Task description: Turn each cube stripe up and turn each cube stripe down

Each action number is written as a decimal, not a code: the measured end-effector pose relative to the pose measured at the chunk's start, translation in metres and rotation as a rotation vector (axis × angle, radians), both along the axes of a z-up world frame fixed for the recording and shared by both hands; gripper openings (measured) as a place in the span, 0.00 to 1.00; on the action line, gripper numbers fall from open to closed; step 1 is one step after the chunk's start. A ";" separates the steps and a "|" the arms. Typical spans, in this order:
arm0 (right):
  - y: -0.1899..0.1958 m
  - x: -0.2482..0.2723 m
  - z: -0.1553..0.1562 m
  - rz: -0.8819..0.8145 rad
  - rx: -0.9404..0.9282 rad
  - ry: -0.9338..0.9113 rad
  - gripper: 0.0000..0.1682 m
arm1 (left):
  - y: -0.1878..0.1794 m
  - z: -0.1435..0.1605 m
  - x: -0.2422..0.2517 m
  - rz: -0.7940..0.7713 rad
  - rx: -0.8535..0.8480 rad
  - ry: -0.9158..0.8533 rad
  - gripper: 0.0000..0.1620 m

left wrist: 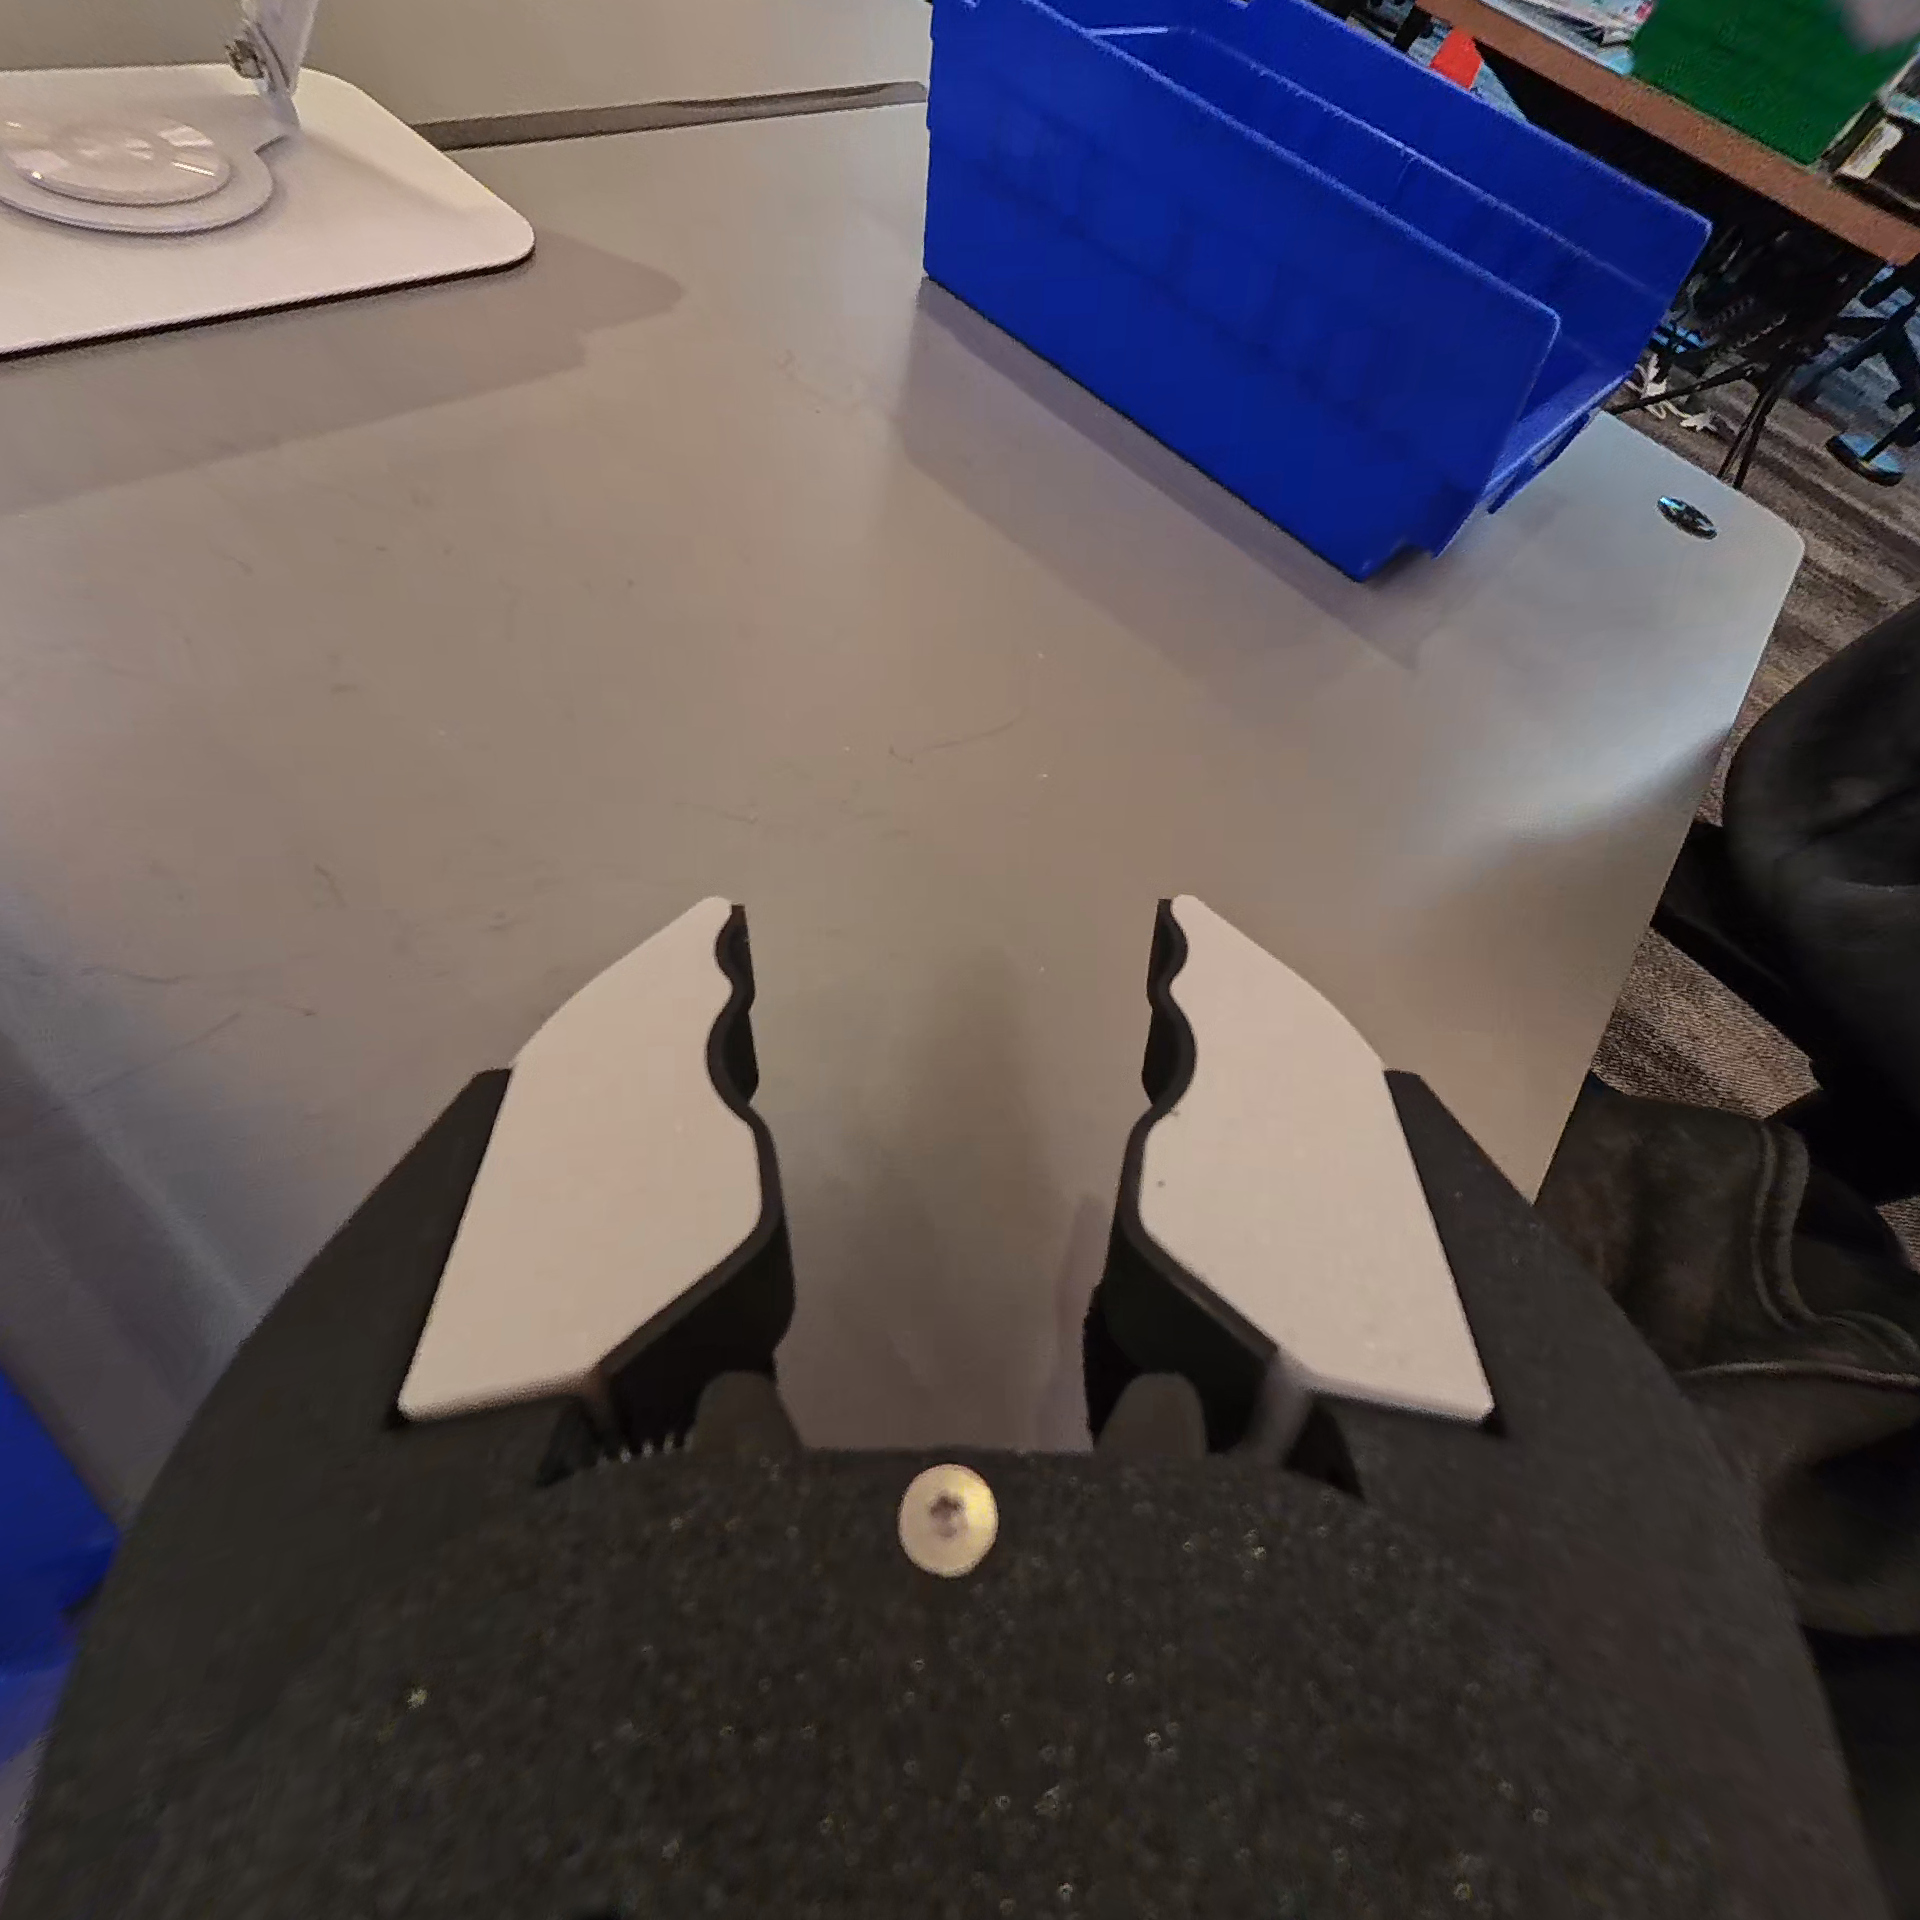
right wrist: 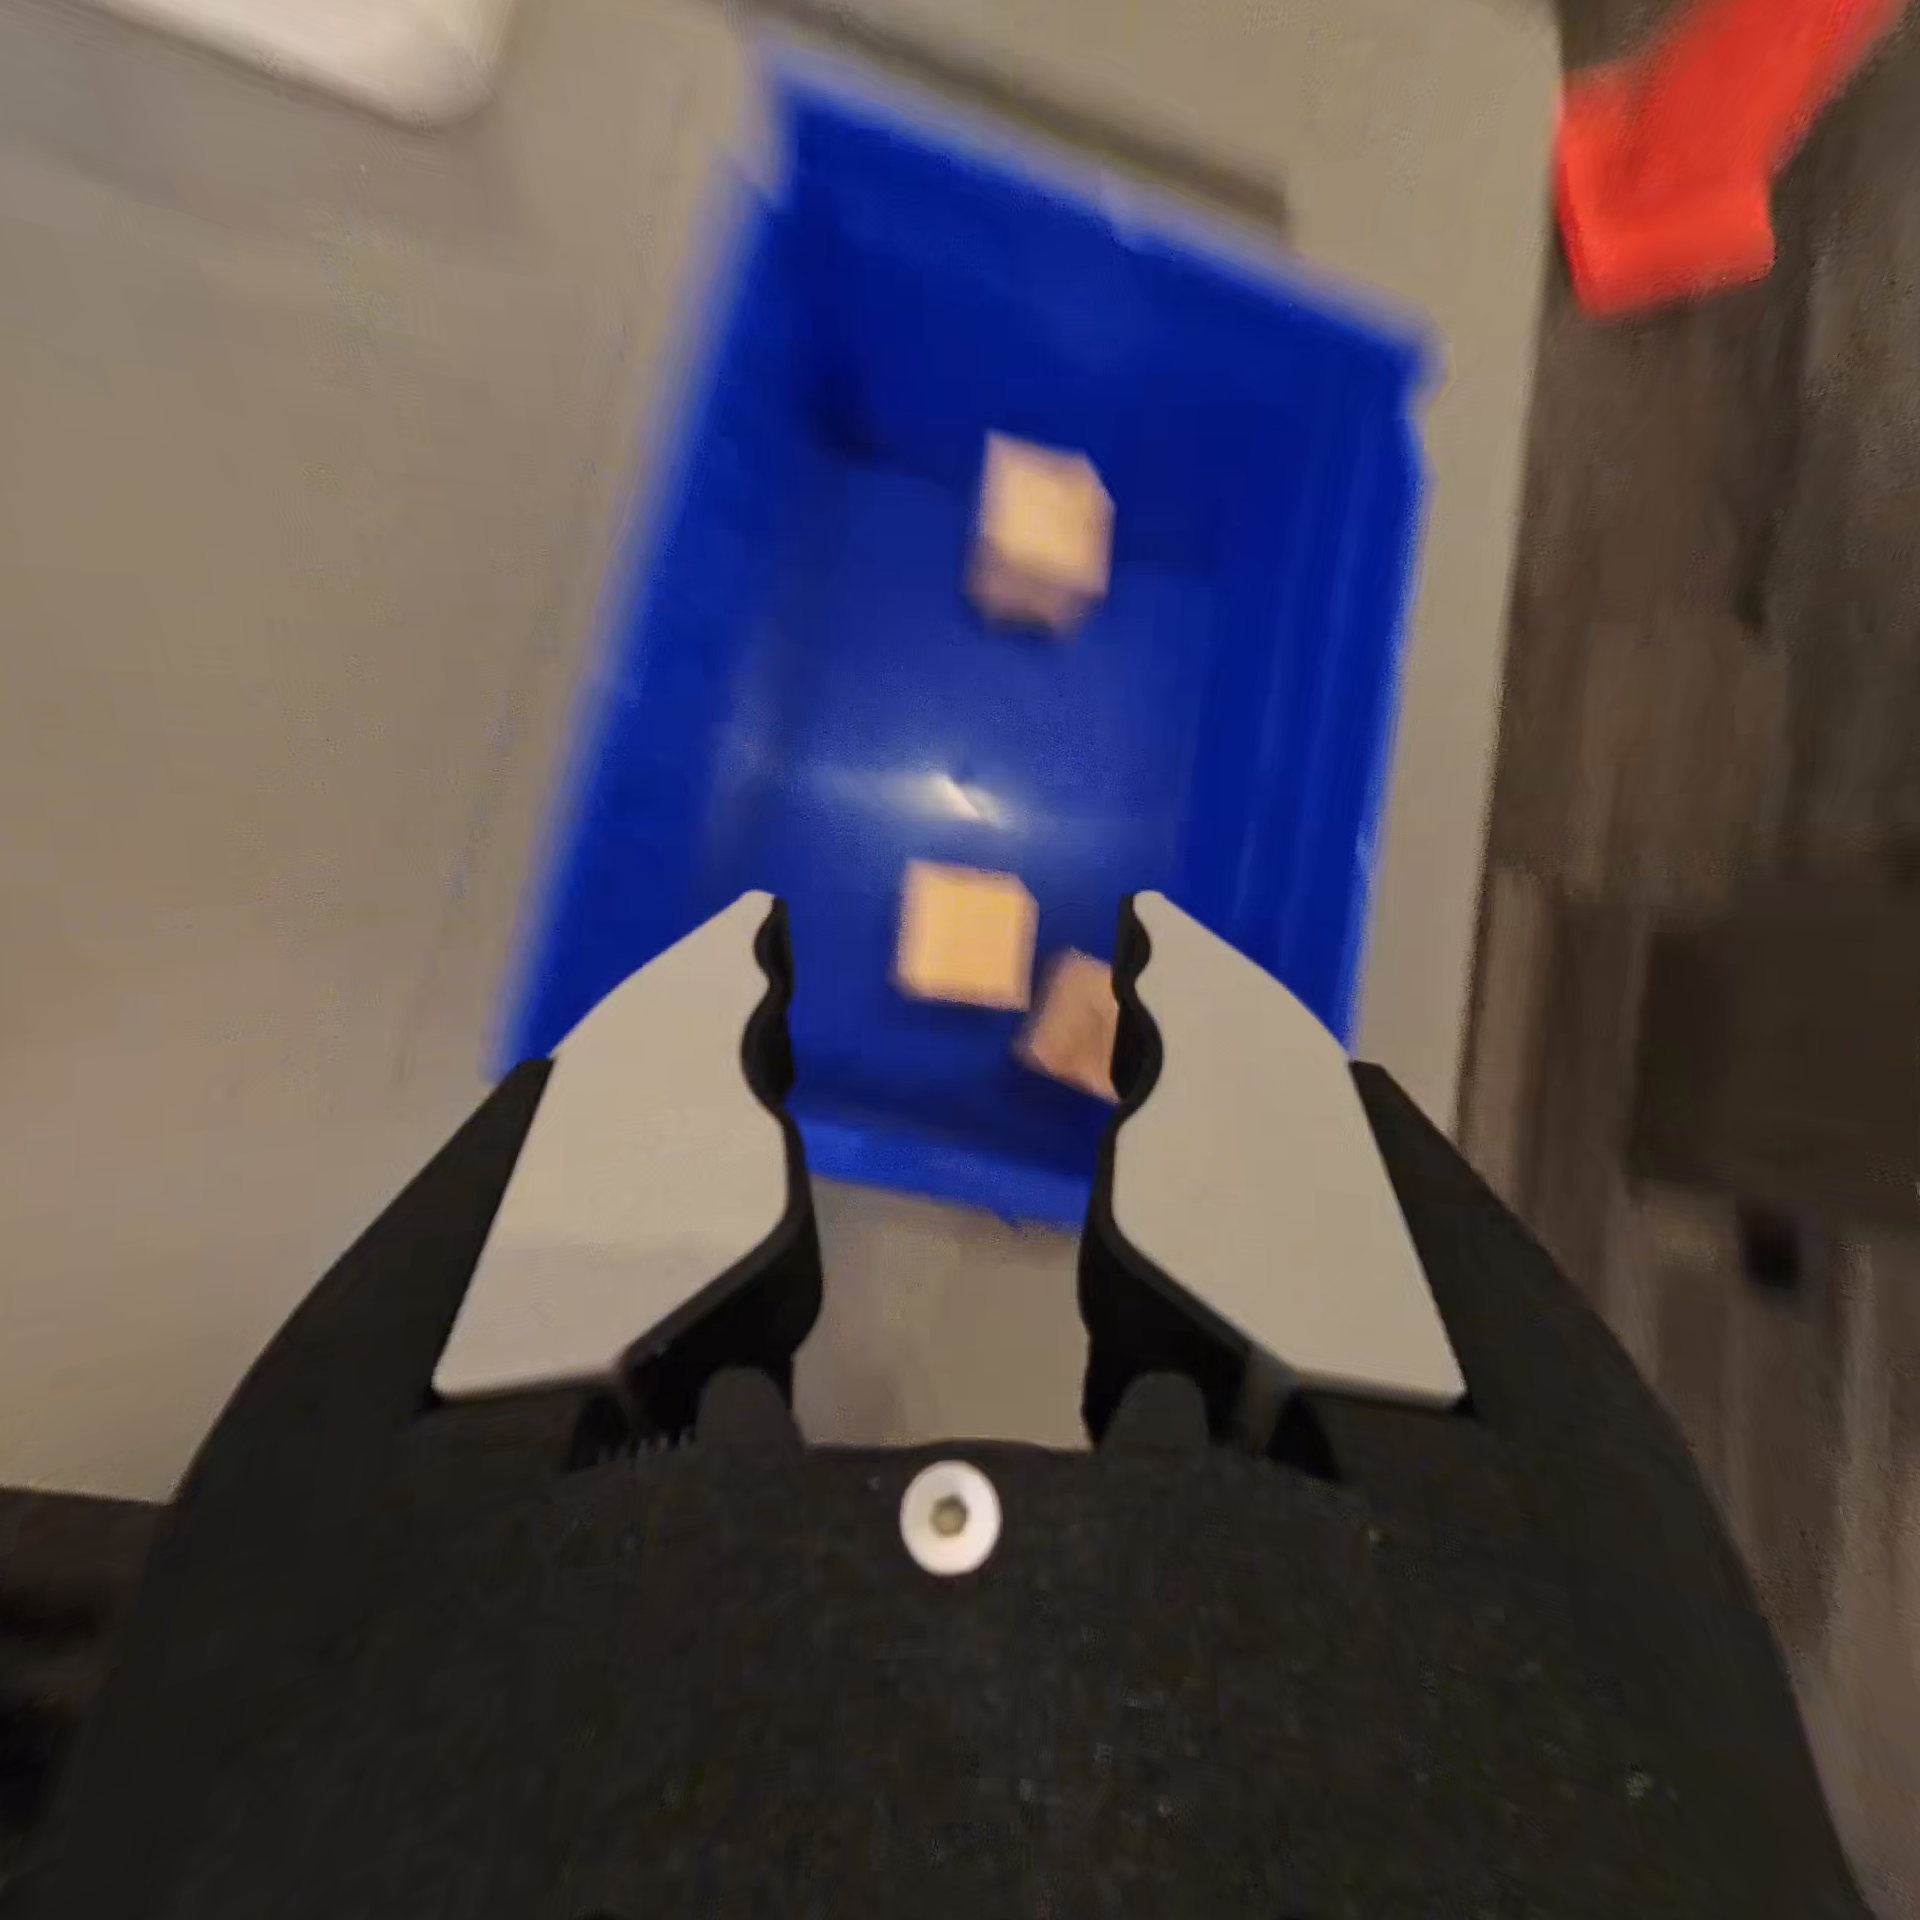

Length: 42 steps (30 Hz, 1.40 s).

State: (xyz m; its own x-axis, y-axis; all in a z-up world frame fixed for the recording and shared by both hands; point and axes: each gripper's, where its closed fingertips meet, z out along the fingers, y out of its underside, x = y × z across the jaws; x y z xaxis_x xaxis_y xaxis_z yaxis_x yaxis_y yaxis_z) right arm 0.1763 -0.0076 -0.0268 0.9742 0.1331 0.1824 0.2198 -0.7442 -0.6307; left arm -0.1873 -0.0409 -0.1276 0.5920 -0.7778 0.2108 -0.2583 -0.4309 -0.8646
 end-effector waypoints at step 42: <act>0.002 -0.288 -0.102 0.802 0.079 0.496 0.35 | 0.165 -0.048 -0.268 0.658 -0.668 0.549 0.28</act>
State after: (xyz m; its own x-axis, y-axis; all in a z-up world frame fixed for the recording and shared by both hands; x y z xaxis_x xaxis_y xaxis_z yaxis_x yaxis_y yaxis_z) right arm -0.1121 -0.0057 -0.1286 0.5658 0.8021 -0.1912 0.3404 -0.4384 -0.8318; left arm -0.4556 0.1244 -0.1752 0.9936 -0.1004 0.0525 -0.0850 -0.9668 -0.2411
